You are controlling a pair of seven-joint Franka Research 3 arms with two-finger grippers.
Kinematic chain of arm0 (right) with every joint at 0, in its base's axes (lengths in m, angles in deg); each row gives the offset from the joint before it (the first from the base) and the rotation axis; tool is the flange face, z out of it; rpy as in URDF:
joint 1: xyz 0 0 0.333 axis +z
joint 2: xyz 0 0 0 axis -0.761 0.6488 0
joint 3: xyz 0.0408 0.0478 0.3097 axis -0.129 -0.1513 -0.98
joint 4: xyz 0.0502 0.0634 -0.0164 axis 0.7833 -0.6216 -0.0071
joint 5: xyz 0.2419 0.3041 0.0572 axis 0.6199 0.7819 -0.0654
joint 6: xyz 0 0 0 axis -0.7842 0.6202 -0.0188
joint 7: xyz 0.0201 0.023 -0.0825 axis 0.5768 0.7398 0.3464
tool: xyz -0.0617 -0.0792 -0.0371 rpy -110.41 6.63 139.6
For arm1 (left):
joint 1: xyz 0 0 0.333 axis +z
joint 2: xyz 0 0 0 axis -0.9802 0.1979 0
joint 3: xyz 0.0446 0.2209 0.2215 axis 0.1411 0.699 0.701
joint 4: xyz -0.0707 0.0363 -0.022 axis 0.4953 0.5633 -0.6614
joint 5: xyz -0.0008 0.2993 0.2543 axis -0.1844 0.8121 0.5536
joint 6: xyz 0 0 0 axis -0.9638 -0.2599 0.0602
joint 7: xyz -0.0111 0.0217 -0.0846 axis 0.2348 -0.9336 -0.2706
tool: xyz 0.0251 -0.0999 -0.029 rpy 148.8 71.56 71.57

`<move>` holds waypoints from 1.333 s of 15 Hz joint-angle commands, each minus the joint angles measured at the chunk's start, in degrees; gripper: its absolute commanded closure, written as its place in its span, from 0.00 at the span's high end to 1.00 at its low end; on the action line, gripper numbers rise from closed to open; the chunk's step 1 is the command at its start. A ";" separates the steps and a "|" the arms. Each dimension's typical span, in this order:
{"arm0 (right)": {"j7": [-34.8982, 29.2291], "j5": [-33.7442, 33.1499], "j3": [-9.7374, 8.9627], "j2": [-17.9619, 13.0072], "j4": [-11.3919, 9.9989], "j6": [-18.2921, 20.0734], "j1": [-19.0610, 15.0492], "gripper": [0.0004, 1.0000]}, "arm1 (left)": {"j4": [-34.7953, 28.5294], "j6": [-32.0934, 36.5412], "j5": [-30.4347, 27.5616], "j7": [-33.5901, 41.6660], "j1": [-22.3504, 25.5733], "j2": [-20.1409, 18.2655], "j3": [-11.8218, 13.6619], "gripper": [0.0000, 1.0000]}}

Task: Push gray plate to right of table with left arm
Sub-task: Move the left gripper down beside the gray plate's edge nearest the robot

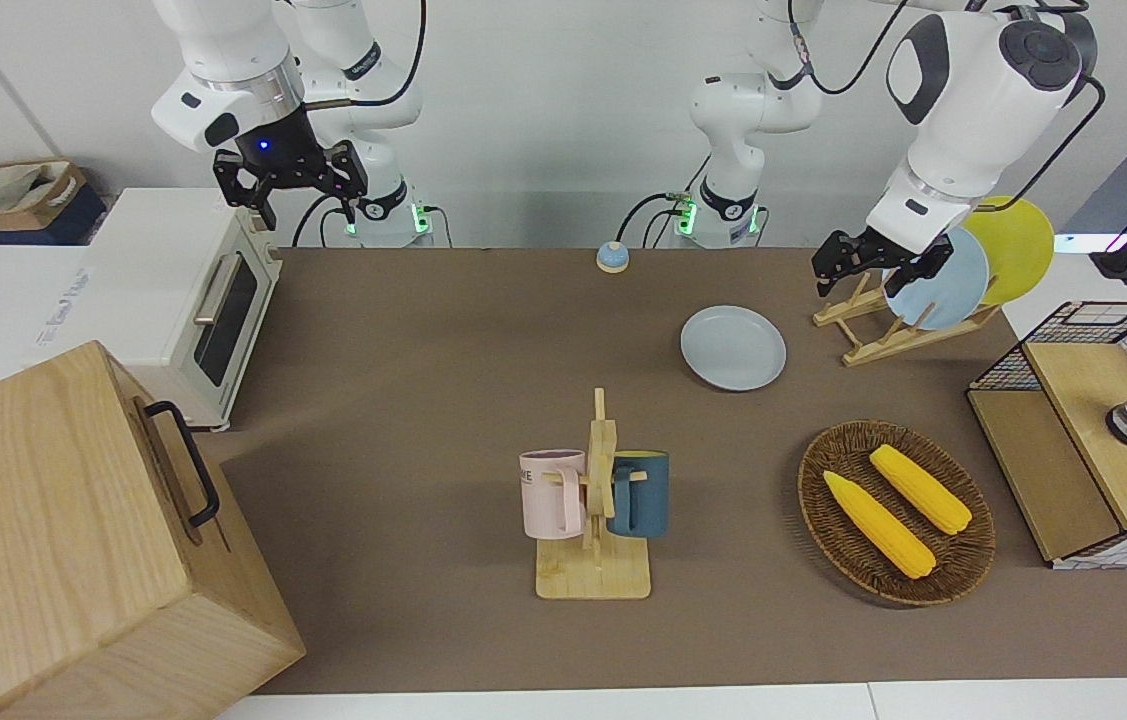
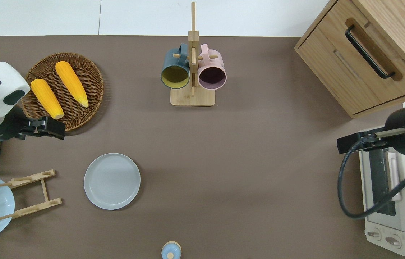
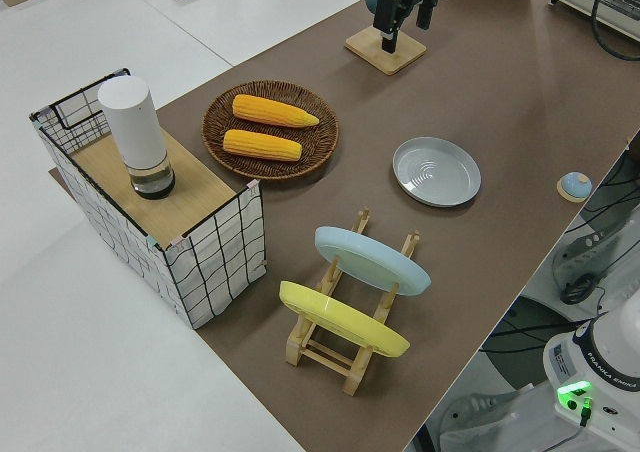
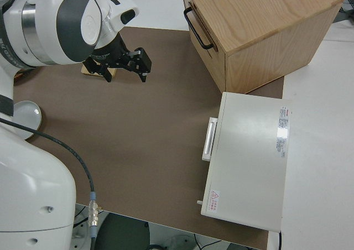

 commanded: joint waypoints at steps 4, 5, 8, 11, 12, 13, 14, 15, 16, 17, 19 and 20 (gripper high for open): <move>0.06 0.46 -0.23 -0.43 -0.03 0.69 -0.62 0.98 | -20.35 -9.11 0.66 -2.01 -0.03 -11.13 0.34 0.99; 0.14 0.46 -0.23 -0.43 0.05 0.69 -0.62 0.98 | -24.65 -12.27 0.66 -2.01 -0.03 -13.06 0.34 0.99; 0.06 0.46 -0.32 -0.43 -0.03 0.69 -0.62 0.98 | -37.05 -22.02 0.66 -2.01 -0.03 -18.34 0.34 0.99; 0.14 0.46 -0.23 -0.43 -0.03 0.69 -0.62 0.98 | -48.91 -33.26 0.75 -2.01 -0.03 -21.16 0.34 0.99; 0.15 0.46 -0.32 -0.43 0.05 0.69 -0.62 0.98 | -51.83 -36.35 0.75 -2.01 -0.03 -21.52 0.34 0.99; 0.06 0.46 -0.32 -0.43 -0.03 0.69 -0.62 0.98 | -55.16 -40.64 0.66 -2.01 0.06 -21.61 0.34 0.99; 0.14 0.46 -0.32 -0.43 -0.03 0.69 -0.62 0.98 | -56.93 -43.30 0.75 -2.01 0.06 -21.35 0.34 0.99; 0.15 0.46 -0.23 -0.43 0.05 0.69 -0.62 0.98 | -58.26 -45.32 0.66 -2.01 0.06 -21.00 0.34 0.99; 0.15 0.46 -0.23 -0.43 -0.03 0.69 -0.62 0.98 | -59.05 -46.91 0.66 -2.01 0.06 -20.30 0.34 0.99; 0.06 0.46 -0.32 -0.43 0.05 0.69 -0.62 0.98 | -59.76 -48.23 0.66 -2.01 0.06 -19.59 0.34 0.99; 0.15 0.46 -0.32 -0.43 0.05 0.69 -0.62 0.98 | -60.29 -49.64 0.75 -2.01 0.06 -18.10 0.34 0.99; 0.15 0.46 -0.23 -0.43 0.05 0.69 -0.62 0.98 | -60.29 -50.09 0.75 -2.01 0.06 -17.66 0.34 0.99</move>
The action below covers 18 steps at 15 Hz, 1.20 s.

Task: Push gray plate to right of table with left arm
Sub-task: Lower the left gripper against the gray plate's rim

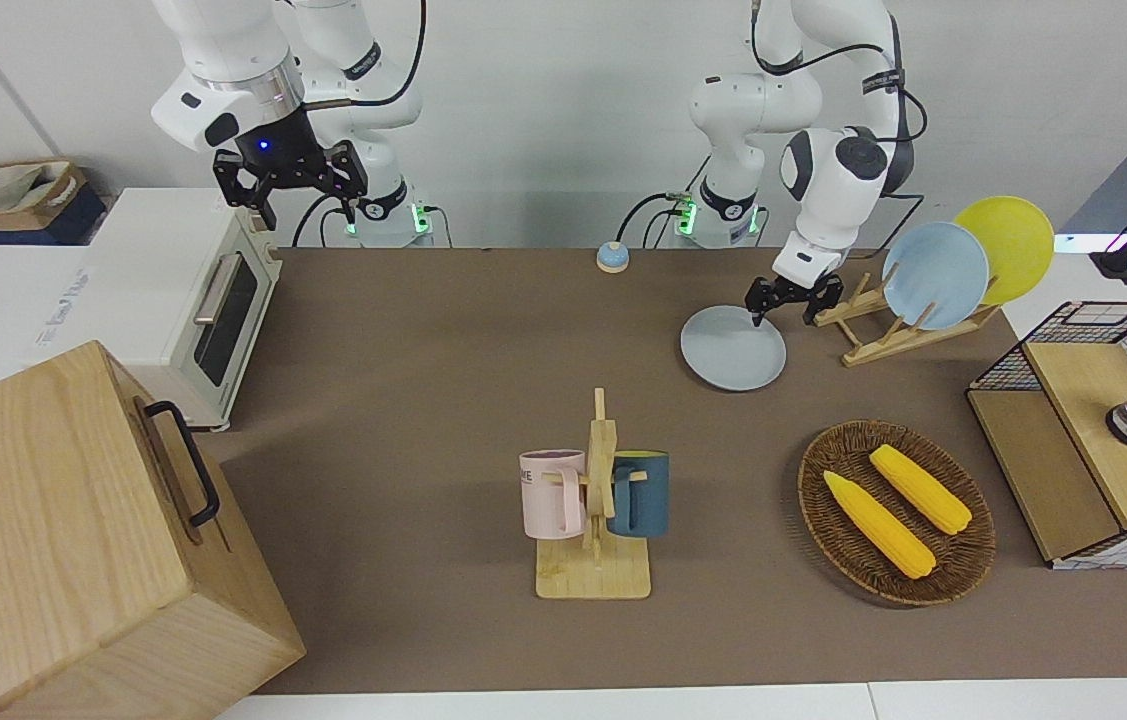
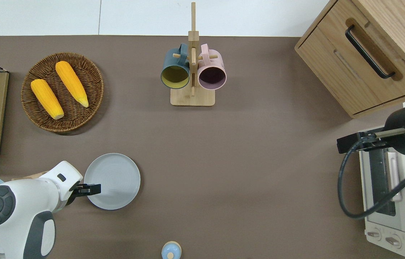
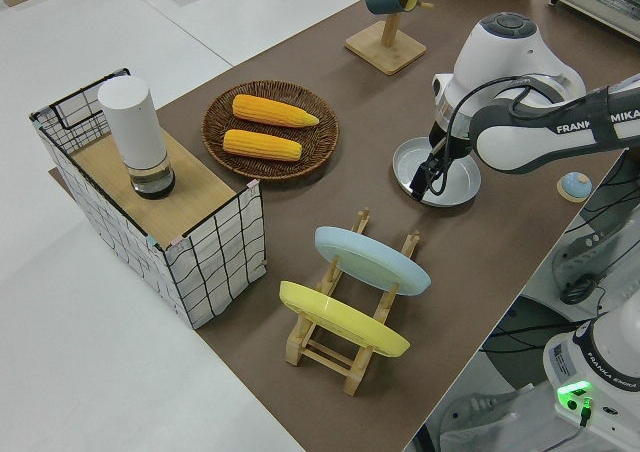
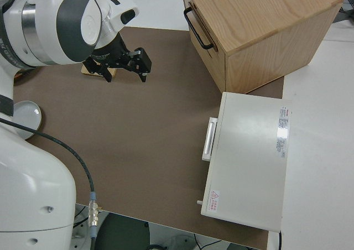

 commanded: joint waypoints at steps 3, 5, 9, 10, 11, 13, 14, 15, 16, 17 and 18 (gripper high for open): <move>0.15 0.46 -0.23 -0.43 -0.03 0.69 -0.62 0.98 | -1.66 -3.82 0.66 -0.78 0.04 1.96 0.13 0.99; 0.15 0.46 -0.23 -0.43 -0.03 0.69 -0.62 0.98 | -1.57 -4.26 0.75 -0.78 0.13 3.10 0.13 0.99; 0.15 0.46 -0.32 -0.43 -0.03 0.69 -0.62 0.98 | -1.48 -5.85 0.75 -0.78 0.13 5.39 0.13 0.95; 0.06 0.46 -0.32 -0.43 0.05 0.69 -0.62 0.98 | -1.48 -5.85 0.75 -0.60 0.21 5.48 0.13 0.81; 0.06 0.46 -0.32 -0.43 -0.03 0.69 -0.62 0.98 | -1.48 -6.11 0.66 -0.69 0.21 5.57 0.13 0.63; 0.15 0.46 -0.32 -0.43 0.05 0.69 -0.62 0.98 | -1.40 -6.29 0.66 -0.69 1.09 5.83 0.13 0.22; 0.15 0.46 -0.32 -0.43 -0.03 0.69 -0.62 0.98 | -1.39 -6.29 0.57 -0.34 1.35 5.92 0.13 0.08; 0.15 0.46 -0.23 -0.43 0.05 0.69 -0.62 0.98 | -1.22 -6.29 0.49 -0.16 1.53 6.01 0.13 0.00; 0.15 0.46 -0.23 -0.43 -0.03 0.69 -0.62 0.98 | -1.22 -6.29 0.22 -0.16 1.53 6.01 0.13 0.00; 0.15 0.46 -0.32 -0.43 0.05 0.69 -0.62 0.98 | -1.04 -6.37 0.05 -0.25 1.53 6.27 0.13 0.00; 0.15 0.46 -0.32 -0.43 0.05 0.69 -0.62 0.98 | -0.96 -6.46 -0.39 -0.34 1.53 6.44 0.13 0.00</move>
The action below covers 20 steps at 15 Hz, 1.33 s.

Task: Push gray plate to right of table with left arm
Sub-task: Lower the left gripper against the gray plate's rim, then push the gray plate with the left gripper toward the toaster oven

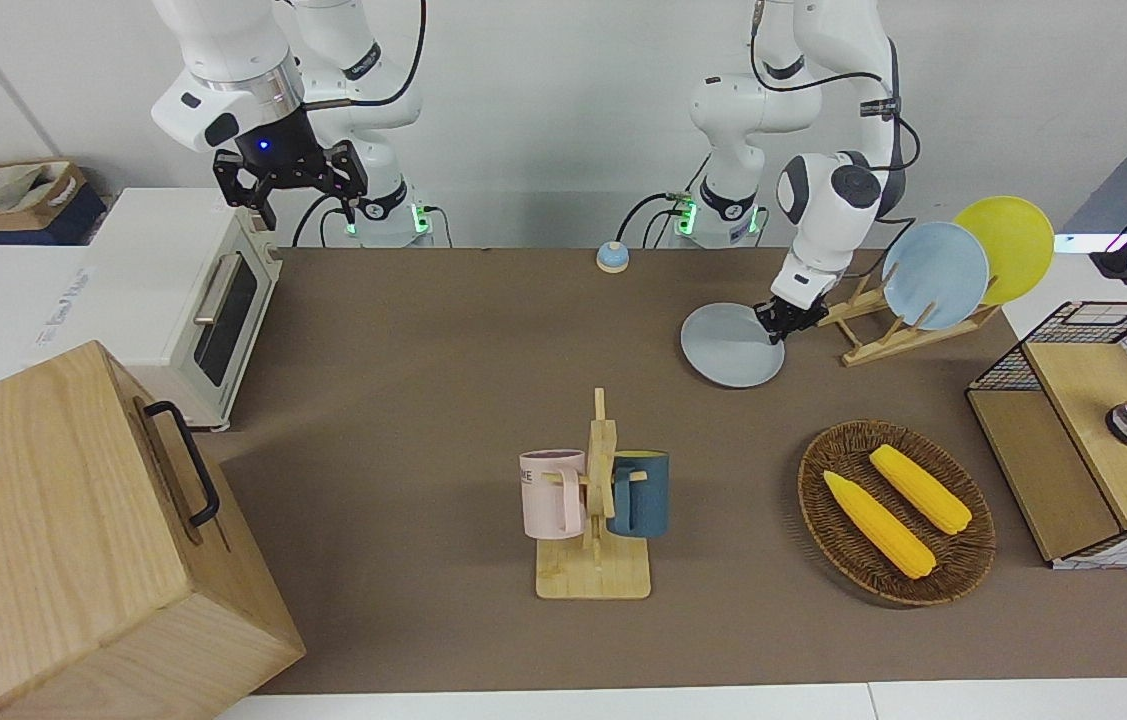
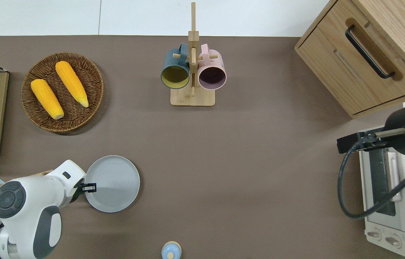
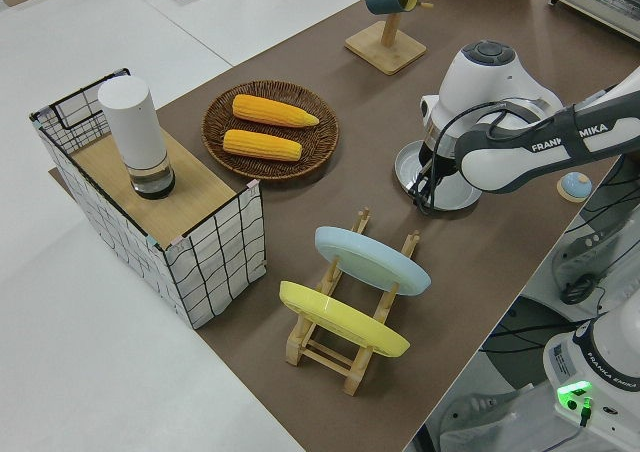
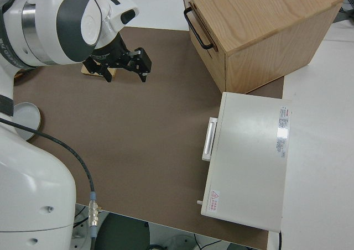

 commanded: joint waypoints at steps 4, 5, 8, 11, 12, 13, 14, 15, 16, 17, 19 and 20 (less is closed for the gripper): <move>0.06 0.46 -0.23 -0.43 0.05 0.69 -0.62 0.98 | 0.25 -2.31 -5.71 -0.83 -2.21 2.22 -1.81 0.00; 0.15 0.46 -0.32 -0.43 -0.03 0.69 -0.62 0.98 | 0.68 -2.49 -7.02 -0.92 -3.26 2.66 -1.81 0.00; 0.06 0.46 -0.23 -0.43 -0.03 0.69 -0.62 0.98 | 2.00 -3.19 -8.97 -5.81 -9.23 4.59 -1.81 0.00; 0.15 0.46 -0.32 -0.43 -0.03 0.69 -0.62 0.98 | 4.02 -5.21 -8.97 -15.39 -16.87 7.31 -1.81 0.00; 0.06 0.46 -0.23 -0.43 -0.03 0.69 -0.62 0.98 | 4.98 -5.56 -8.97 -18.81 -19.68 8.36 -1.81 0.00; 0.15 0.46 -0.23 -0.43 0.05 0.69 -0.62 0.98 | 6.12 -5.57 -8.97 -21.46 -21.97 9.33 -1.81 0.00; 0.06 0.46 -0.32 -0.43 0.05 0.69 -0.62 0.98 | 7.44 -5.57 -8.97 -23.40 -23.65 10.21 -1.81 0.00; 0.06 0.46 -0.23 -0.43 -0.03 0.69 -0.62 0.98 | 8.67 -5.48 -8.97 -25.59 -25.67 11.18 -1.90 0.00; 0.15 0.46 -0.32 -0.43 0.05 0.69 -0.62 0.98 | 9.81 -5.56 -8.97 -28.05 -27.69 11.88 -1.90 0.00; 0.06 0.46 -0.32 -0.43 -0.03 0.69 -0.62 0.98 | 11.04 -5.57 -8.97 -30.25 -29.45 13.11 -1.98 0.00; 0.15 0.46 -0.32 -0.43 -0.03 0.69 -0.62 0.98 | 14.47 -5.56 -8.97 -35.17 -32.88 16.00 -2.51 0.00; 0.15 0.46 -0.32 -0.43 -0.03 0.69 -0.62 0.98 | 16.57 -5.48 -8.80 -38.07 -34.29 17.76 -3.21 0.00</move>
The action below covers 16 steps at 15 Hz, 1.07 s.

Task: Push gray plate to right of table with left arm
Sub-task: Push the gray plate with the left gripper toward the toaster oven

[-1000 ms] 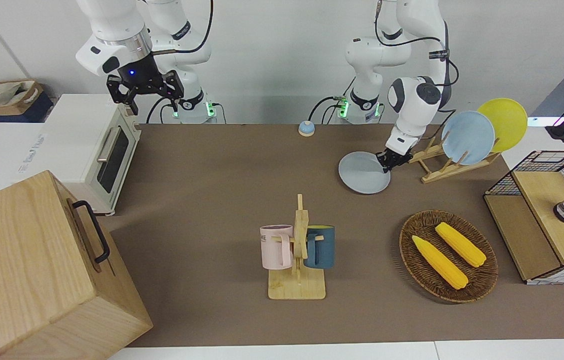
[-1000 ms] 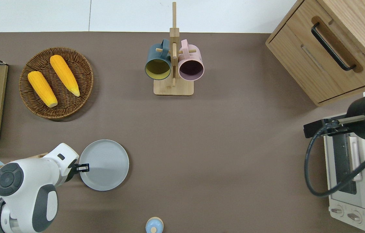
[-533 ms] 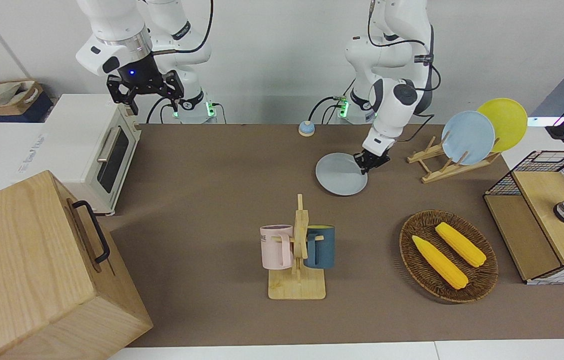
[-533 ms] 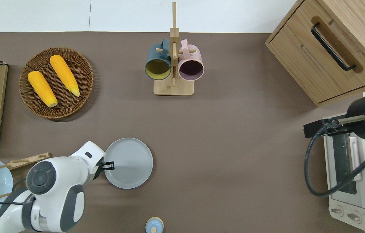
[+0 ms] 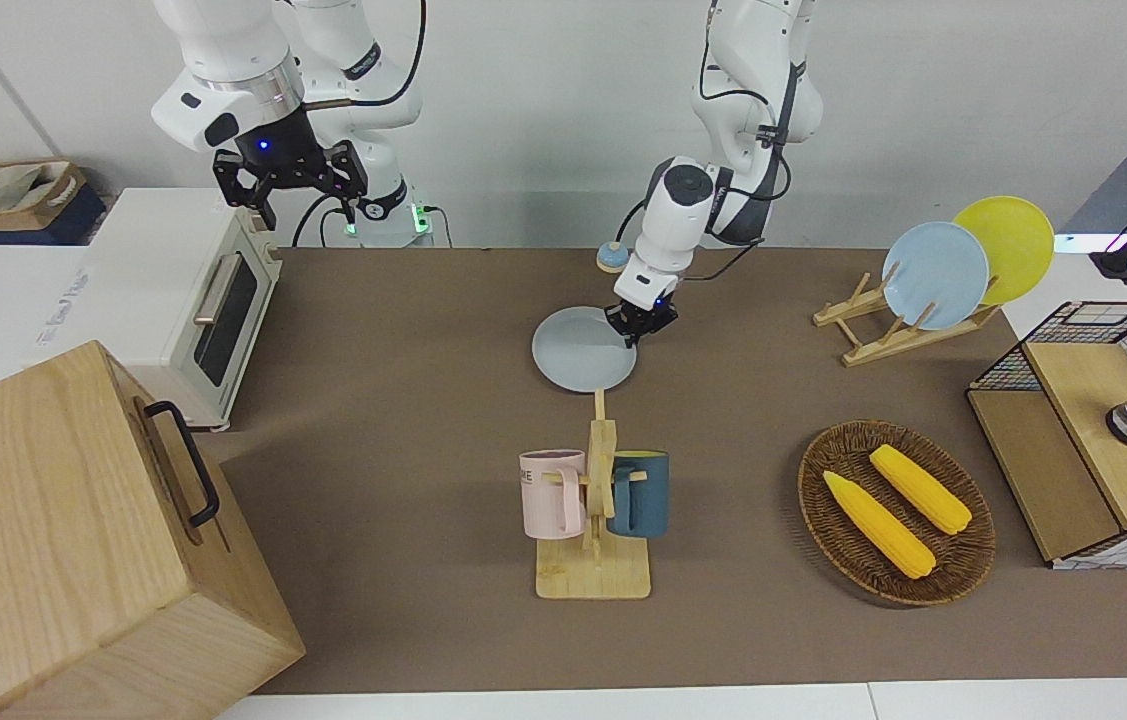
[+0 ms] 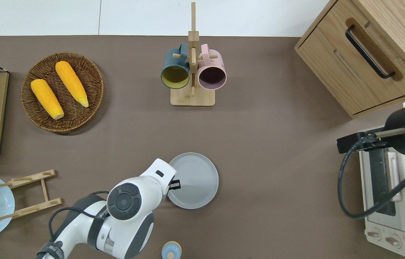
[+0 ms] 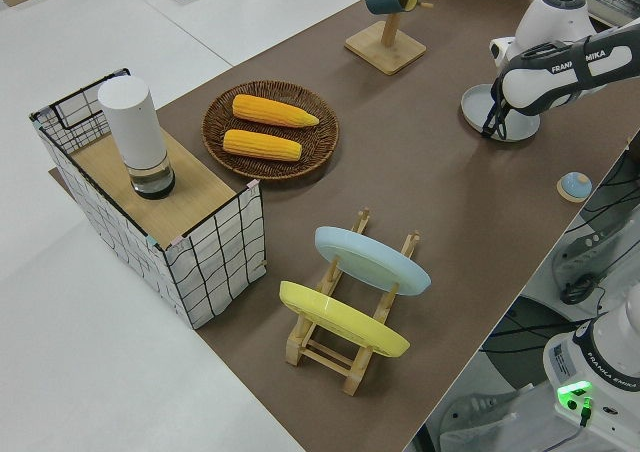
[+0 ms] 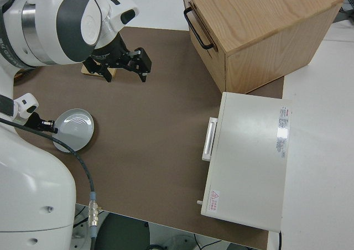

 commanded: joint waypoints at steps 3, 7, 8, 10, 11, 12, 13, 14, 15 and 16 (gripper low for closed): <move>0.15 0.46 -0.23 -0.43 -0.03 0.69 -0.62 0.98 | 11.70 -0.99 -0.16 -13.13 -7.80 12.03 -2.15 0.00; 0.15 0.46 -0.23 -0.43 0.05 0.69 -0.62 0.98 | 19.44 -0.91 0.02 -20.16 -12.55 17.66 -2.25 0.00; 0.15 0.46 -0.32 -0.43 -0.03 0.69 -0.62 0.98 | 21.19 -0.91 0.02 -21.05 -13.17 18.63 -2.25 0.00; 0.06 0.55 -0.32 -0.43 -0.03 0.69 -0.62 0.98 | 24.28 -0.64 0.02 -22.98 -14.58 20.39 -2.25 0.00; 0.15 0.46 -0.32 -0.43 0.05 0.69 -0.62 0.98 | 25.51 -0.55 0.10 -23.77 -15.45 21.18 -2.16 0.00; 0.06 0.46 -0.23 -0.43 0.06 0.69 -0.62 0.98 | 26.56 -0.47 0.11 -24.48 -16.16 21.88 -2.16 0.00; 0.15 0.46 -0.23 -0.43 -0.03 0.69 -0.62 0.98 | 27.62 -0.29 0.28 -25.27 -16.69 22.50 -2.16 0.00; 0.06 0.46 -0.32 -0.43 -0.03 0.69 -0.62 0.98 | 28.24 -0.29 1.59 -26.32 -17.21 22.94 -2.16 0.00; 0.15 0.46 -0.23 -0.43 -0.03 0.69 -0.62 0.98 | 29.20 -0.29 3.25 -28.16 -17.31 23.56 -2.25 0.00; 0.06 0.46 -0.23 -0.43 -0.03 0.69 -0.62 0.98 | 30.25 -0.20 4.75 -29.92 -17.31 24.08 -2.33 0.00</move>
